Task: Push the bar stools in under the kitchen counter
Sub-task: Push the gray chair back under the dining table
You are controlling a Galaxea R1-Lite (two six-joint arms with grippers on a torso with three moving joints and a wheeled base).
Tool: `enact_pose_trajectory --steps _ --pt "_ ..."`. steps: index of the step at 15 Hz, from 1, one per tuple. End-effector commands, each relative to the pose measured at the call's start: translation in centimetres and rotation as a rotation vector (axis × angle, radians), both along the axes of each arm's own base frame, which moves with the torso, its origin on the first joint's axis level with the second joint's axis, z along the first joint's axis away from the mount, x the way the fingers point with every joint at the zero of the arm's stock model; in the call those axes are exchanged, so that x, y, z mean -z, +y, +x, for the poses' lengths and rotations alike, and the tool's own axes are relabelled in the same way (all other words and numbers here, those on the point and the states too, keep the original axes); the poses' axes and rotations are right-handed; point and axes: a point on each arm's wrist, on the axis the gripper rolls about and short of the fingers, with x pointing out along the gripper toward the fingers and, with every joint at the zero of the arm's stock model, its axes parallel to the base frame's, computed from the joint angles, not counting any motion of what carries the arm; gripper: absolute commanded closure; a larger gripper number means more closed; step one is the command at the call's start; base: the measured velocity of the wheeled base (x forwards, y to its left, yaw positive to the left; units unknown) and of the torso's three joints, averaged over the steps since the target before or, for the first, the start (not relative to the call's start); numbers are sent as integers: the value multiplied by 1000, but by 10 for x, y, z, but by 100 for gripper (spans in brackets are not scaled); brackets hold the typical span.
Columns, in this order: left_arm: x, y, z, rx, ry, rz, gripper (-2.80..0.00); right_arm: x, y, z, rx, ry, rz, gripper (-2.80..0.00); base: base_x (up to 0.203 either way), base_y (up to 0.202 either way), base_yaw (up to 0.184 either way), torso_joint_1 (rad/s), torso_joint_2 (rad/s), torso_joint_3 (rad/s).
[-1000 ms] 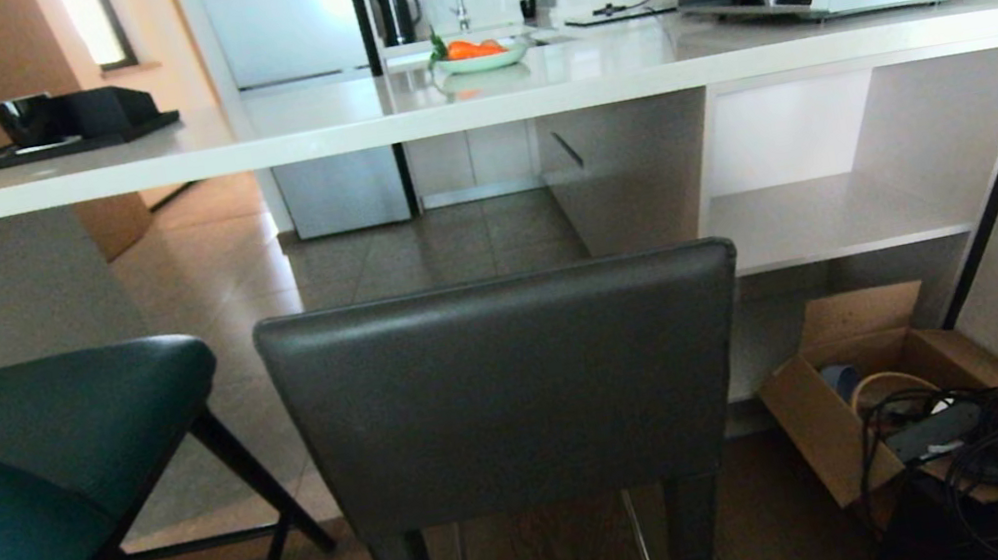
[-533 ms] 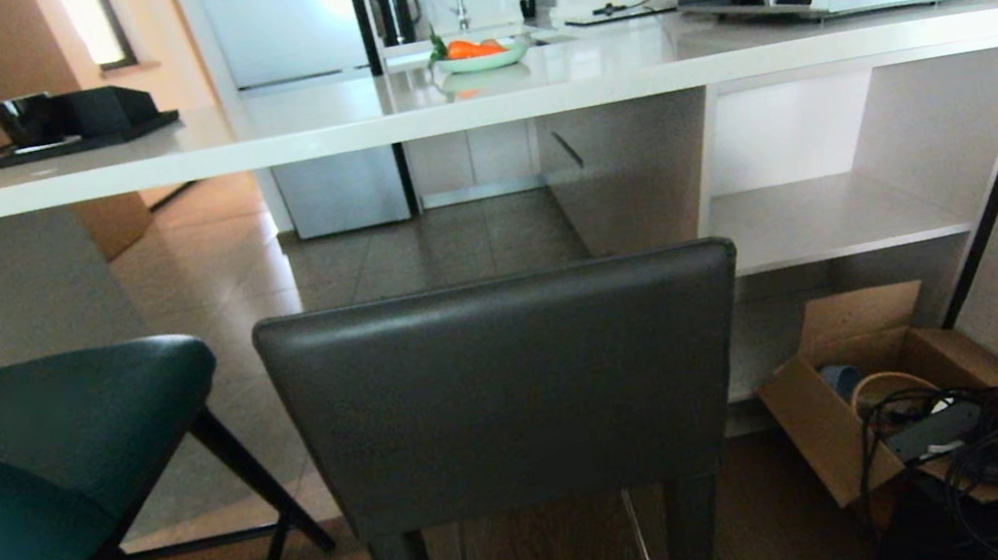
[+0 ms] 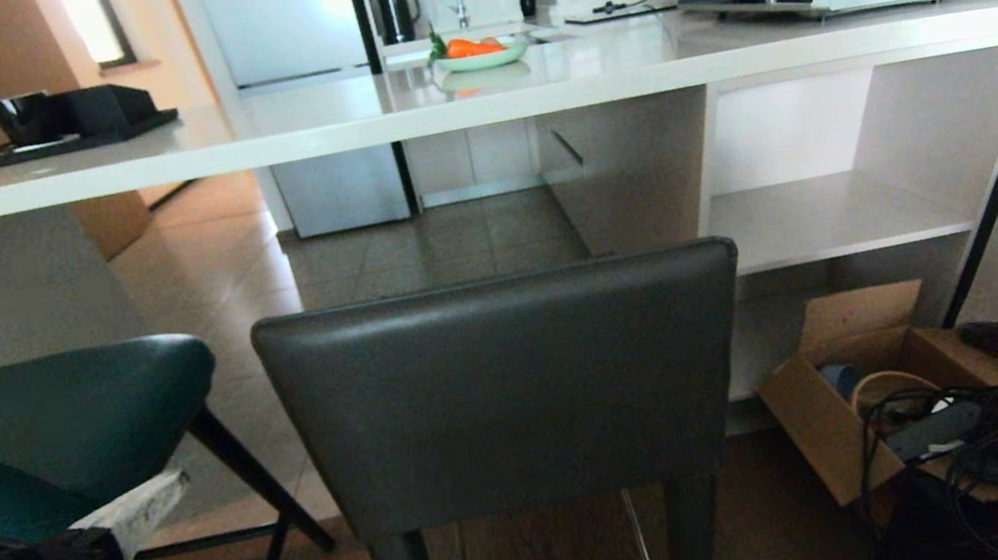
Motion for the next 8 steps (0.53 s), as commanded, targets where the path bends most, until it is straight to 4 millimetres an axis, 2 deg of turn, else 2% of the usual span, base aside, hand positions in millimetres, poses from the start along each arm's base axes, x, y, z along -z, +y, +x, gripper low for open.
enact_pose_trajectory --steps 1,3,5,8 --pt "14 -2 22 -9 23 3 0 17 18 31 -20 54 -28 0 0 0 0 0 0 0" --pt "23 -3 39 -26 22 4 0 24 42 52 -8 7 -51 0 0 0 0 0 0 0" --pt "28 -2 57 -38 -2 1 0 27 62 62 -13 -54 -44 0 0 0 0 0 0 0" --pt "39 -8 76 -23 -7 4 0 35 69 72 -9 -42 -41 0 0 0 0 0 0 0"
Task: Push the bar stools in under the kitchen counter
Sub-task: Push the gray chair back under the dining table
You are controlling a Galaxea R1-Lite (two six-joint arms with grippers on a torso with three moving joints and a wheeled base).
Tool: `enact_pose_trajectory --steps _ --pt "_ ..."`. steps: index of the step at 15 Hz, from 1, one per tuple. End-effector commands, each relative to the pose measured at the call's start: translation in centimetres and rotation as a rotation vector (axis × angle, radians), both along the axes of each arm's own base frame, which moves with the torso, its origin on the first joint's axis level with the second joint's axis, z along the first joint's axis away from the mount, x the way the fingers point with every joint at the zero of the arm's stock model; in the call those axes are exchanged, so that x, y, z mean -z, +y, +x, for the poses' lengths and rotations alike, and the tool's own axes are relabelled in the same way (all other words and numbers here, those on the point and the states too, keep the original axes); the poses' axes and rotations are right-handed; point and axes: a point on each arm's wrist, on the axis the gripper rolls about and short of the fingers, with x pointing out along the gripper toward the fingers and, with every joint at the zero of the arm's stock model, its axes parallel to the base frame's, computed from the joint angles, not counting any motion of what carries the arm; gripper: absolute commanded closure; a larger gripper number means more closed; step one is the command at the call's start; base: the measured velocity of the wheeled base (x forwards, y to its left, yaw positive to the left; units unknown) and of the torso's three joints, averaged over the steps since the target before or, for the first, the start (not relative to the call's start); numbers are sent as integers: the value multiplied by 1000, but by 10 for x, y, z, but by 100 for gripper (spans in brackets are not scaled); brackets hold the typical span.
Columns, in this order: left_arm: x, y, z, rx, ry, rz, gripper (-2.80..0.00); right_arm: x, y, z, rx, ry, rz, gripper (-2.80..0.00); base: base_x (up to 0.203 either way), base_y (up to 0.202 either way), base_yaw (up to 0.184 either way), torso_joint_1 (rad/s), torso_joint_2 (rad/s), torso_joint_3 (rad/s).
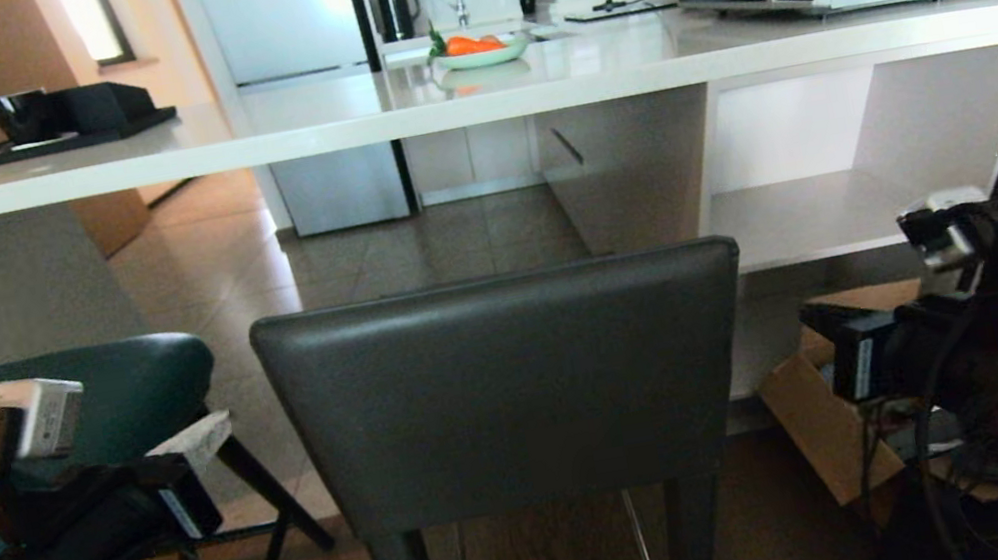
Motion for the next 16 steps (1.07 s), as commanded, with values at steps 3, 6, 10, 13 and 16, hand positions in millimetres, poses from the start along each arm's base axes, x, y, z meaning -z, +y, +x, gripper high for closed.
enact_pose_trajectory --steps 3,6,10,13,16 --pt "20 -9 30 19 77 17 0 15 9 21 16 37 -17 0 0 0 0 0 0 0" --pt "29 -17 36 40 111 25 0 26 16 31 14 45 -22 0 0 0 0 0 0 0" --pt "38 -31 54 48 56 19 0 34 32 50 41 -1 -17 0 0 0 0 0 0 0" --pt "42 -41 62 32 33 18 0 35 42 54 22 -4 -16 0 0 0 0 0 0 0" --pt "36 -47 57 60 12 12 0 35 54 48 -24 -3 -16 0 0 0 0 0 0 0"
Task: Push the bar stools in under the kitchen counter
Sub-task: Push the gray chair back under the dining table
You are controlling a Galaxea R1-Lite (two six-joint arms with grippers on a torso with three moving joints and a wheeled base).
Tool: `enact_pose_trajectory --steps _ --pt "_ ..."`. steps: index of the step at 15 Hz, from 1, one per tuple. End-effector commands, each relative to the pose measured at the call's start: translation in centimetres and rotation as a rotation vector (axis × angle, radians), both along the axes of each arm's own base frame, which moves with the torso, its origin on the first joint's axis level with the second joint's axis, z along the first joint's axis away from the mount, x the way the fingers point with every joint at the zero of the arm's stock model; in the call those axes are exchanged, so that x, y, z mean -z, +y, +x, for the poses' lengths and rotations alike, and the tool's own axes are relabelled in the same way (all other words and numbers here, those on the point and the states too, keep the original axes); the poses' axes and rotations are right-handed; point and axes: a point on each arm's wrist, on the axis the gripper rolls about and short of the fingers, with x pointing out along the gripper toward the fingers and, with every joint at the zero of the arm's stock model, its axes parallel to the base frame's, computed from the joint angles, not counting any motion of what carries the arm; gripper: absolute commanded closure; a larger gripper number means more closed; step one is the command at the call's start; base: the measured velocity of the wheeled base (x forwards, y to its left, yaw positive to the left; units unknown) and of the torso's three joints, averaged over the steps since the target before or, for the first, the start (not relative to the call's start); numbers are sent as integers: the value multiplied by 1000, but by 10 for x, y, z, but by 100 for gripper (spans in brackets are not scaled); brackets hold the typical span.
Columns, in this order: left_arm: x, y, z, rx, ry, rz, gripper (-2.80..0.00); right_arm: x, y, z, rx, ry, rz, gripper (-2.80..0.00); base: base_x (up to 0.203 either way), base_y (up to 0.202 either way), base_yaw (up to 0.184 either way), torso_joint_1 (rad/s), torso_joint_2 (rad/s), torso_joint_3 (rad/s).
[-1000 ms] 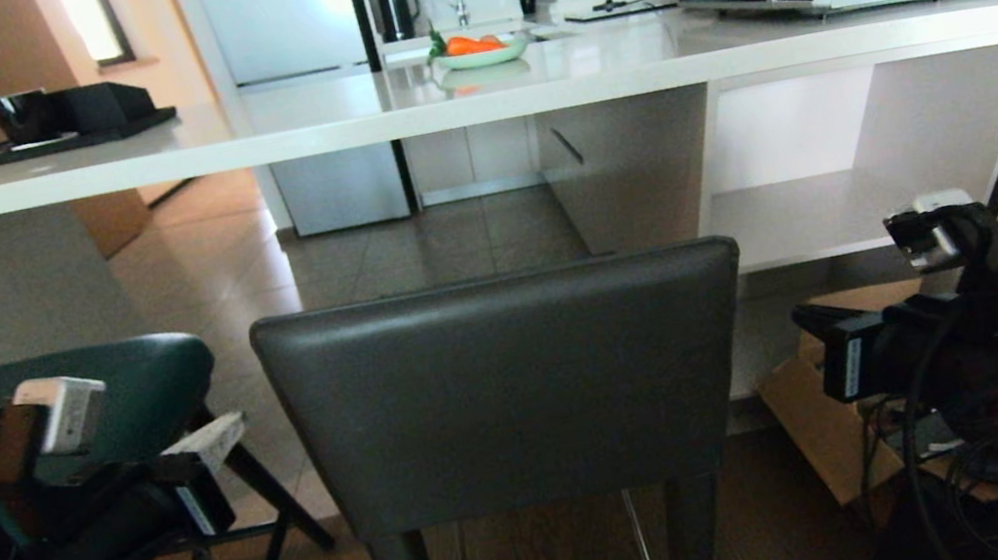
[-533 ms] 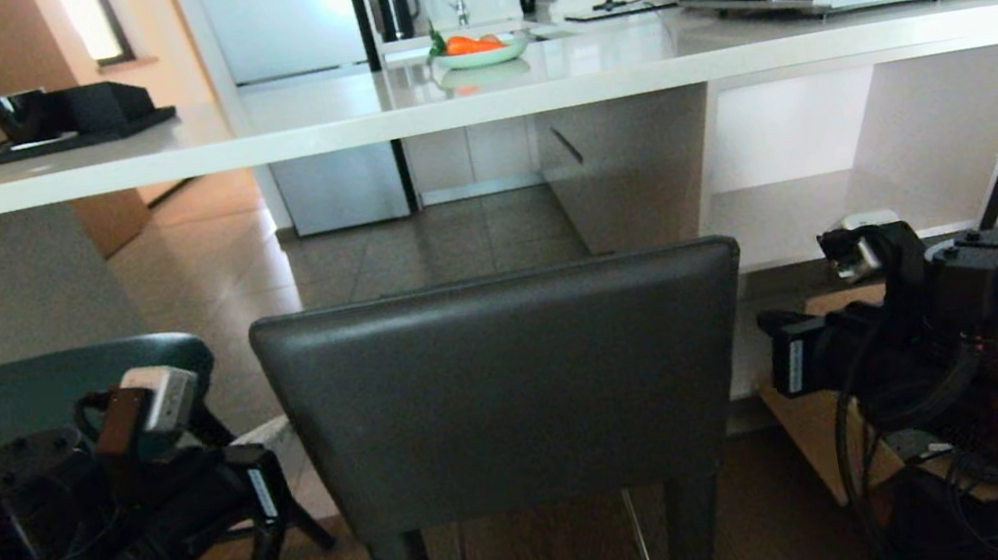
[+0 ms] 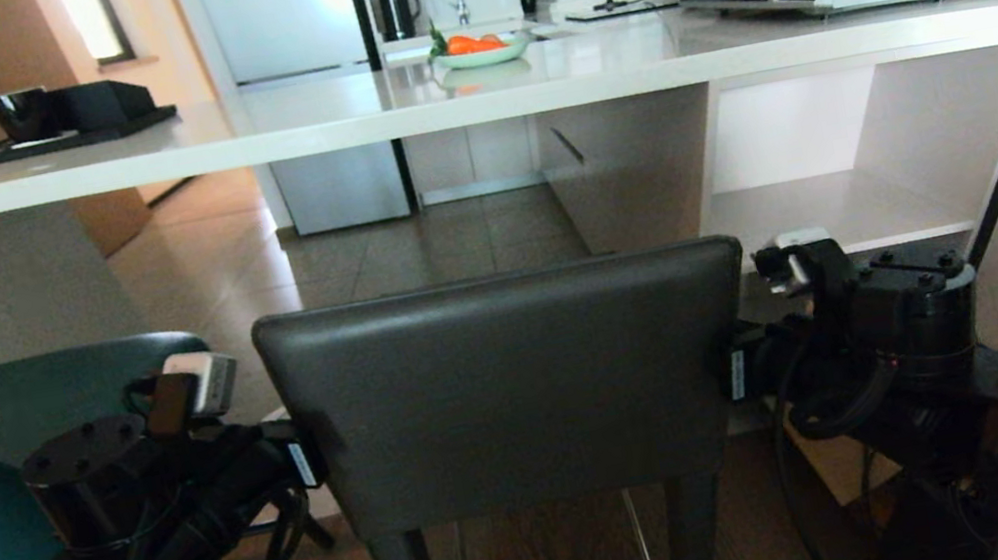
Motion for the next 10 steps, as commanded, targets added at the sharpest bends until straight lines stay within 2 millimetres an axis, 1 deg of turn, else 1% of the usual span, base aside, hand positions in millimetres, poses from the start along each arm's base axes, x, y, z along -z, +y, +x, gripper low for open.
enact_pose_trajectory --steps 1,4,10 --pt "-1 -3 -2 18 -7 -1 0 0 5 -2 -9 -6 1 0 0 0 0 0 0 0" --pt "-2 -6 -5 15 -16 6 0 -2 5 -3 9 -14 3 0 0 0 0 0 0 0" --pt "0 -2 -12 -6 -6 33 0 -5 5 -5 20 -24 3 0 0 0 0 0 0 0"
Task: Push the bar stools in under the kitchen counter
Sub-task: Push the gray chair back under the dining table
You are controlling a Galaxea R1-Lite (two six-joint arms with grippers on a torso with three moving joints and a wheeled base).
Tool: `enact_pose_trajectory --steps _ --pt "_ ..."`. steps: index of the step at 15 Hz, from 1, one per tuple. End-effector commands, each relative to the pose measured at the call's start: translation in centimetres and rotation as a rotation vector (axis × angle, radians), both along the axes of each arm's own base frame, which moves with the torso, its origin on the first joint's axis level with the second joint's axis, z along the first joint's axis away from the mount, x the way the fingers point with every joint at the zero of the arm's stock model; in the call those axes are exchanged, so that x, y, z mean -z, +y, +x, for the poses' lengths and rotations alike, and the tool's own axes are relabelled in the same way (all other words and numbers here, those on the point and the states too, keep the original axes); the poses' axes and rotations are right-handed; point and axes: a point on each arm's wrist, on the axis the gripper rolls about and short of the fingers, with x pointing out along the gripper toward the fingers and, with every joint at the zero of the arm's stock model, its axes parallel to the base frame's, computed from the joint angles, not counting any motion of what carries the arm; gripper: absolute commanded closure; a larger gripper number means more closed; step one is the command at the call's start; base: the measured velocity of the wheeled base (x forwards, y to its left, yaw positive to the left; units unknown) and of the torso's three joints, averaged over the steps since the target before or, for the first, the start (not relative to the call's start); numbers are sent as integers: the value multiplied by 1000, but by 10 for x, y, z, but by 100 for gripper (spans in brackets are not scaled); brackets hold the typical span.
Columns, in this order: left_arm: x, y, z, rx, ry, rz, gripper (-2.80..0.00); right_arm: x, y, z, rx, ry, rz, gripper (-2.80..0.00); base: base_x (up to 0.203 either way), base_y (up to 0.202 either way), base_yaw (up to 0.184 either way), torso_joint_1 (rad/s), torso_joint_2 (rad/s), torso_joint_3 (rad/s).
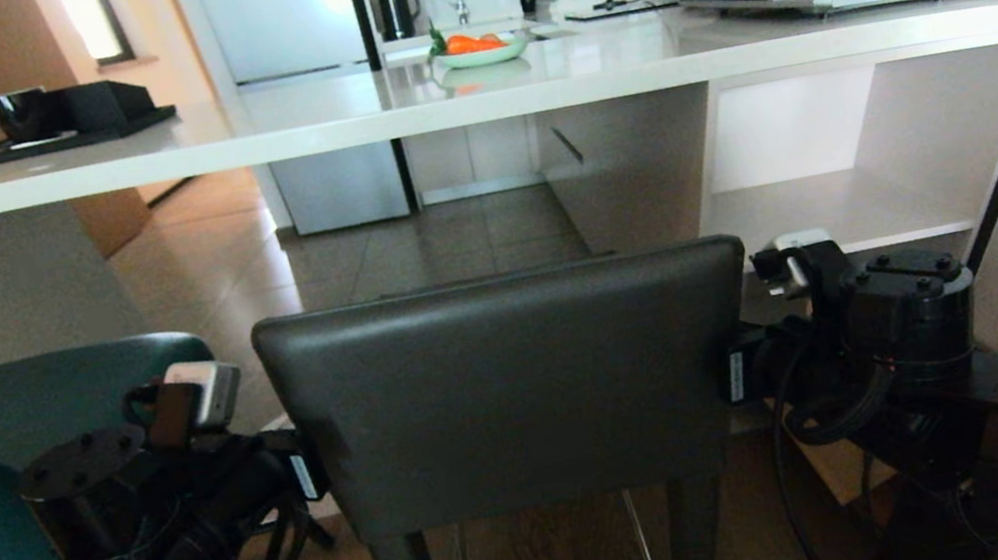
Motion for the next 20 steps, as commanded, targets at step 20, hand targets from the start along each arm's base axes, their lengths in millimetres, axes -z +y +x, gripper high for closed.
enact_pose_trajectory --steps 20 --pt "1 1 -21 25 -30 12 0 5 -4 -14 -12 24 -16 0 66 0 0 -2 1 2"
